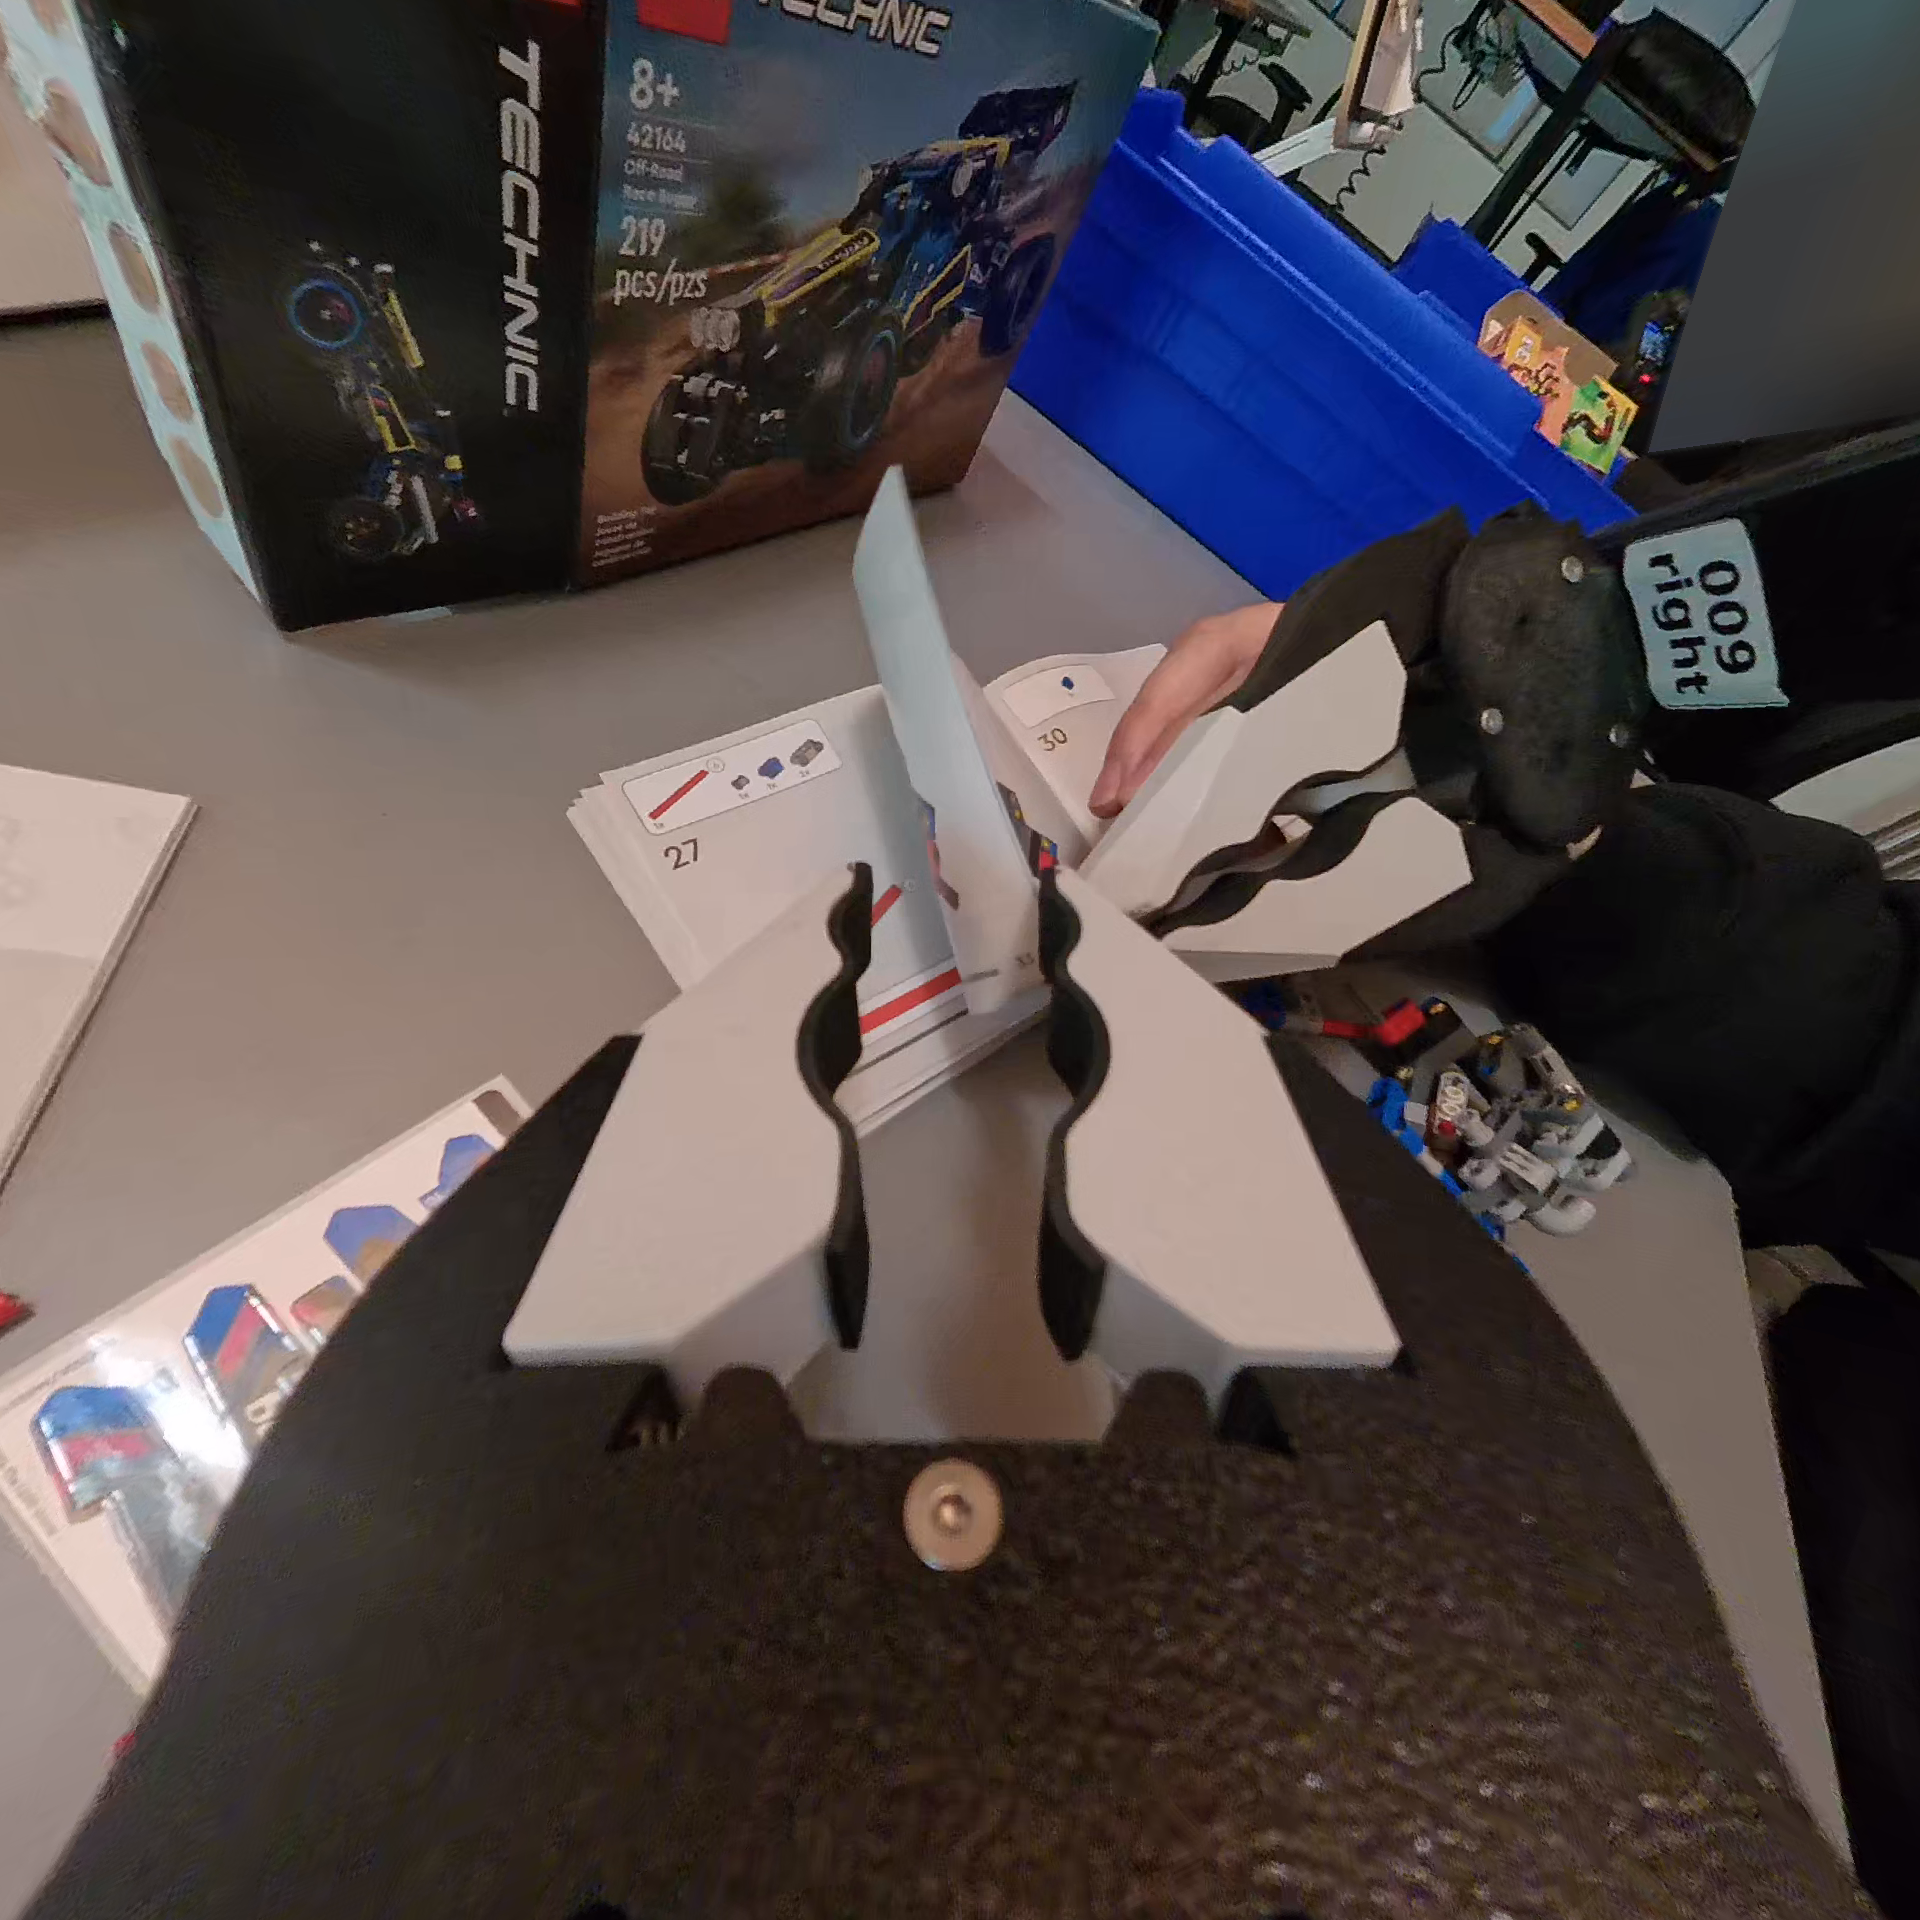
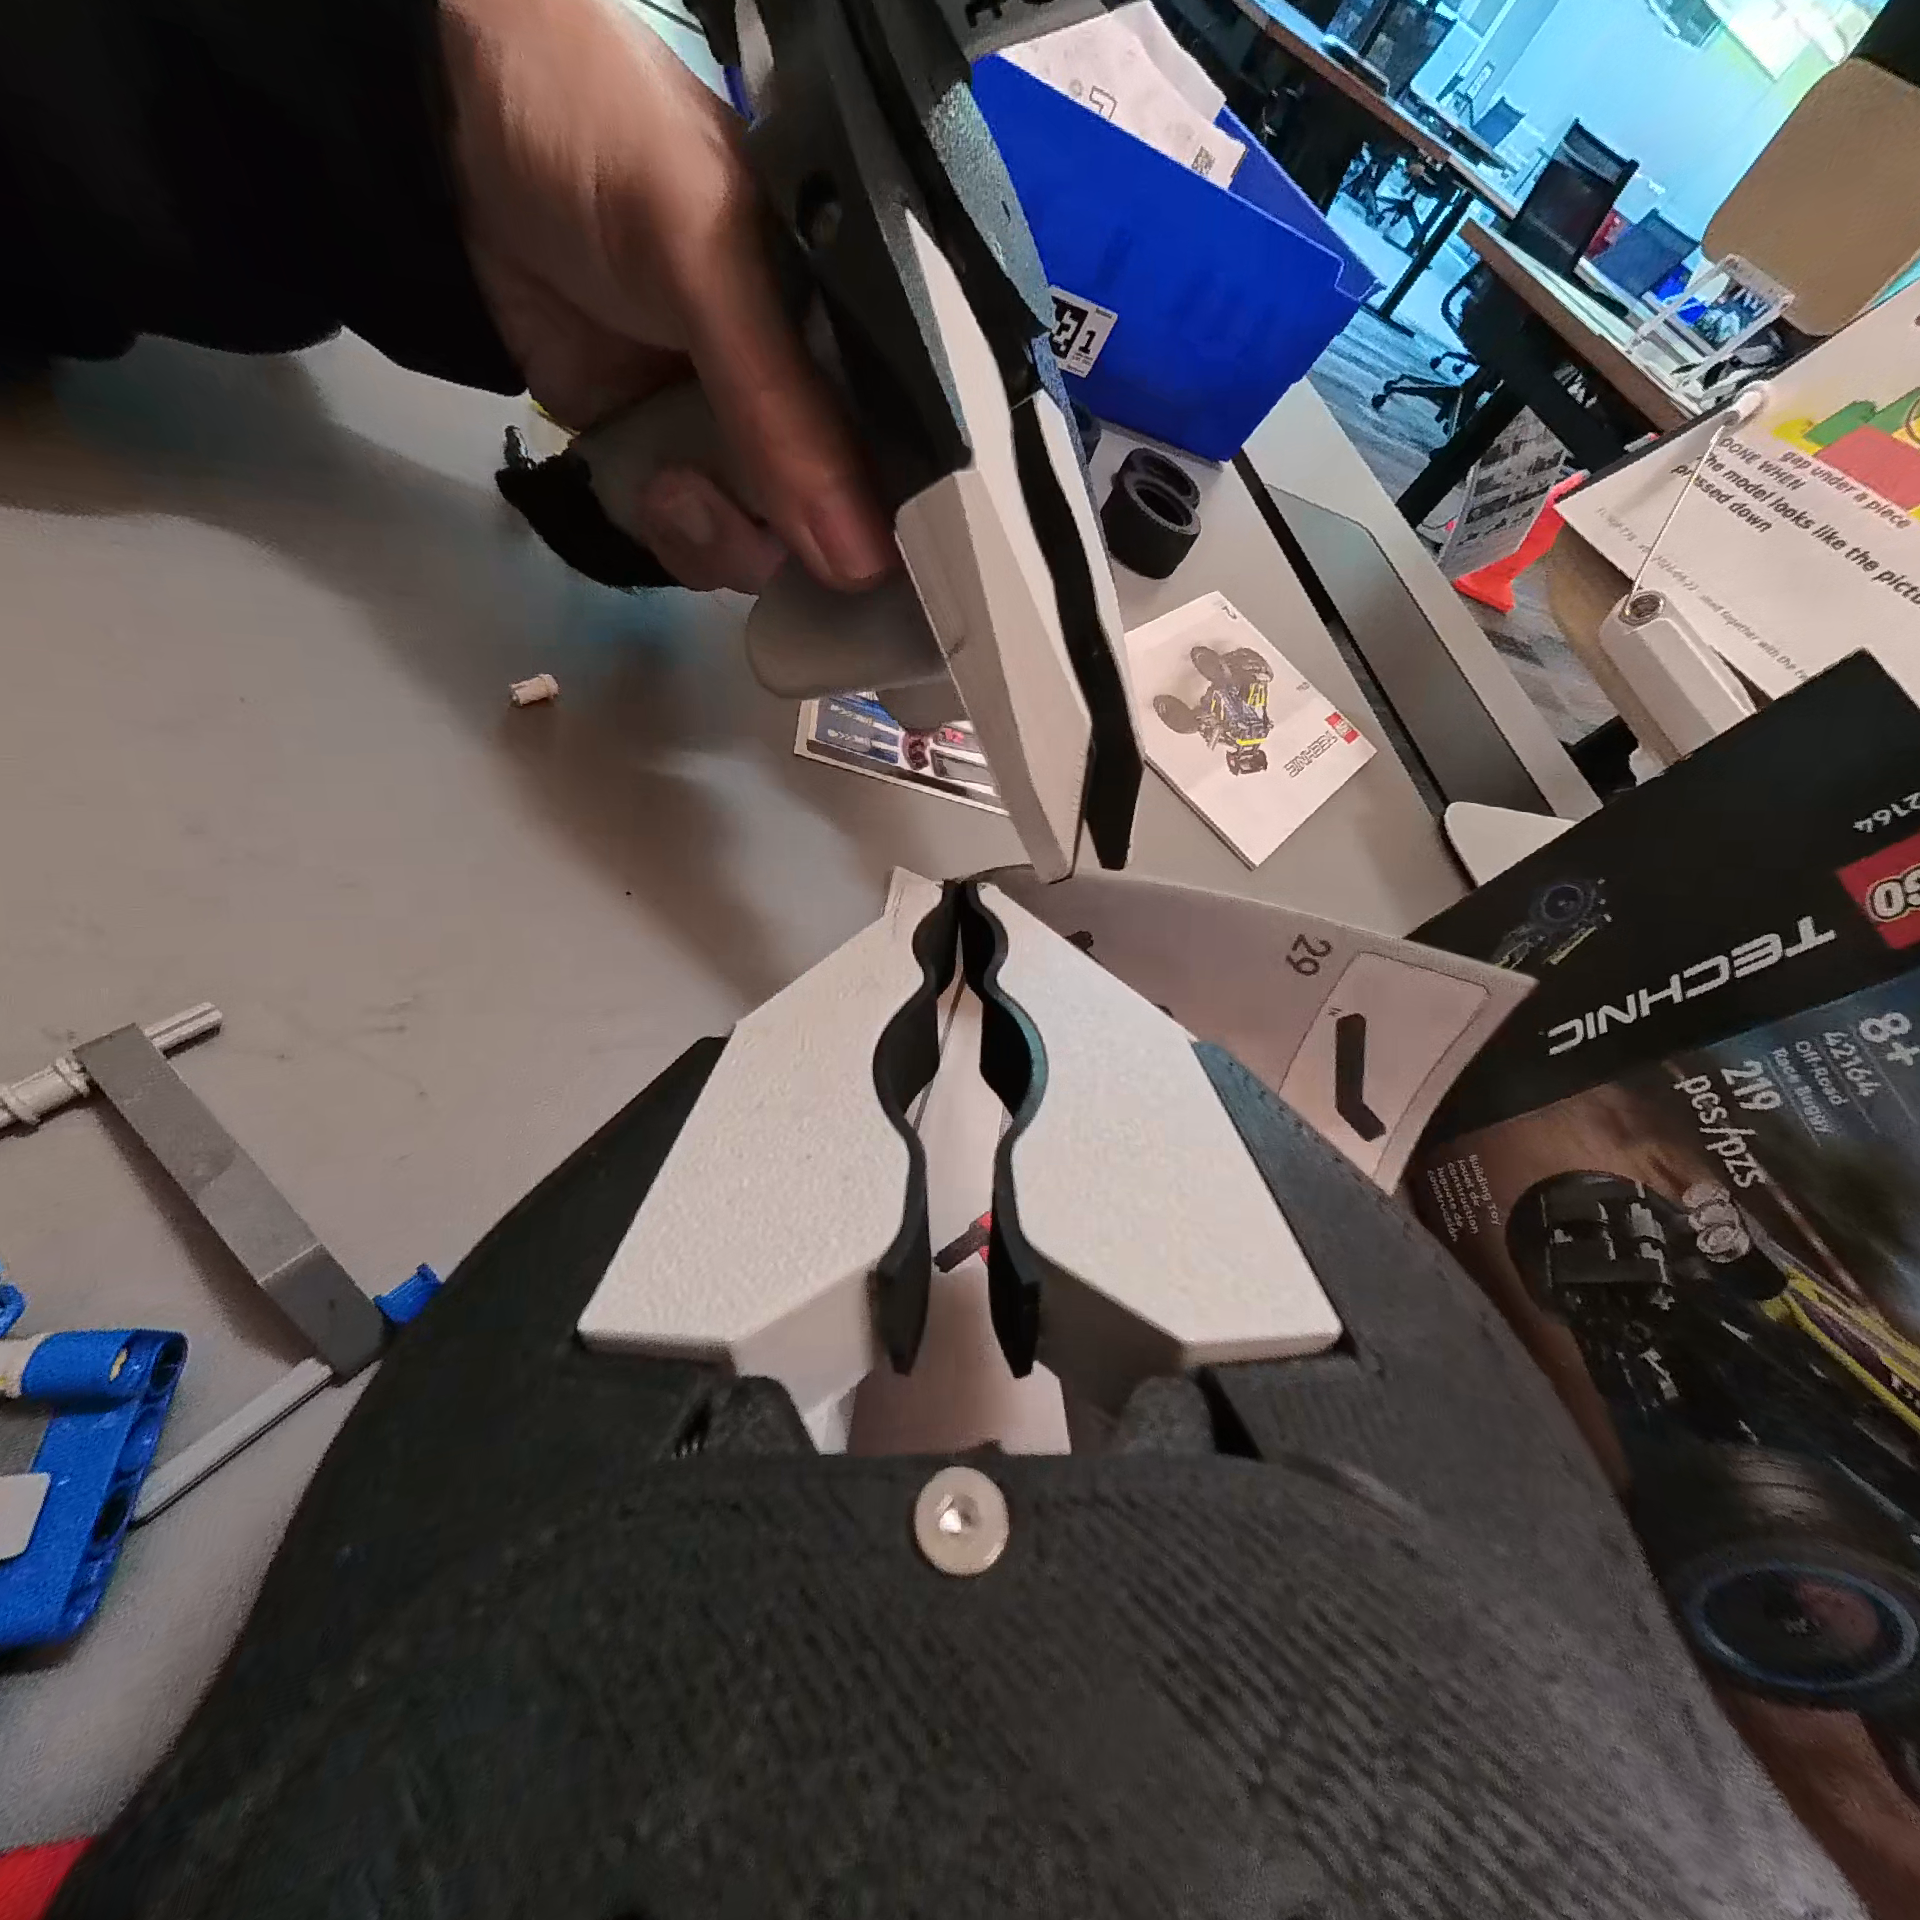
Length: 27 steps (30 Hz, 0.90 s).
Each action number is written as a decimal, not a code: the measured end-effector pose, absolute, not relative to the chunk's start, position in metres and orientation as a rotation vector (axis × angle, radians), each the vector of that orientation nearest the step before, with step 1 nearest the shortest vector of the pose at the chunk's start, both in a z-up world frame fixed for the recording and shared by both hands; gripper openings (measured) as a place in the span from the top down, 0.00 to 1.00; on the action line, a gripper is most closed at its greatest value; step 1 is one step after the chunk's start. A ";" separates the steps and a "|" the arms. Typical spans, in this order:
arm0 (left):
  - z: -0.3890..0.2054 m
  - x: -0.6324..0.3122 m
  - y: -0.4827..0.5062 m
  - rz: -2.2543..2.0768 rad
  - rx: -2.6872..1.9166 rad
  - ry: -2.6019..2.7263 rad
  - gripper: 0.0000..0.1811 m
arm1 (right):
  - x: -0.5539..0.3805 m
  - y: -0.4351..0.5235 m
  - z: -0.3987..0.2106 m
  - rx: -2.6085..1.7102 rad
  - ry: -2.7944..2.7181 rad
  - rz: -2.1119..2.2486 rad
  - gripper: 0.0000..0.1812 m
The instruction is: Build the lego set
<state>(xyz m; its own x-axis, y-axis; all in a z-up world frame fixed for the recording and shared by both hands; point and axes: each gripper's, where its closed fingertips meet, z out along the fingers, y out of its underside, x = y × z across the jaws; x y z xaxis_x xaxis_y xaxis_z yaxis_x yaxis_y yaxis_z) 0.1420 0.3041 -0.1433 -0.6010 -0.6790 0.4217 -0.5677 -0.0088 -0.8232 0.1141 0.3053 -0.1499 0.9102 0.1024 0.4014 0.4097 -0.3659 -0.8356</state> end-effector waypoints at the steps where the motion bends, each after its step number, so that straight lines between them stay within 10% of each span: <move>1: -0.143 0.142 0.305 -1.684 -1.347 2.136 0.84 | 0.114 0.305 -0.150 -1.936 -0.373 -0.340 1.00; 27: -0.141 0.144 0.307 -1.614 -1.341 2.120 0.85 | 0.116 0.305 -0.153 -1.955 -0.390 -0.363 1.00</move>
<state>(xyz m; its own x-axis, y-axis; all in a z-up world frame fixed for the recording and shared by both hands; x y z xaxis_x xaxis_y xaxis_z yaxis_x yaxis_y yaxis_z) 0.1440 0.3065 -0.1415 -0.5858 -0.7205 0.3711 -0.5496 0.0166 -0.8353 0.1155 0.3054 -0.1530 0.9005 0.1070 0.4215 0.4283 -0.3866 -0.8168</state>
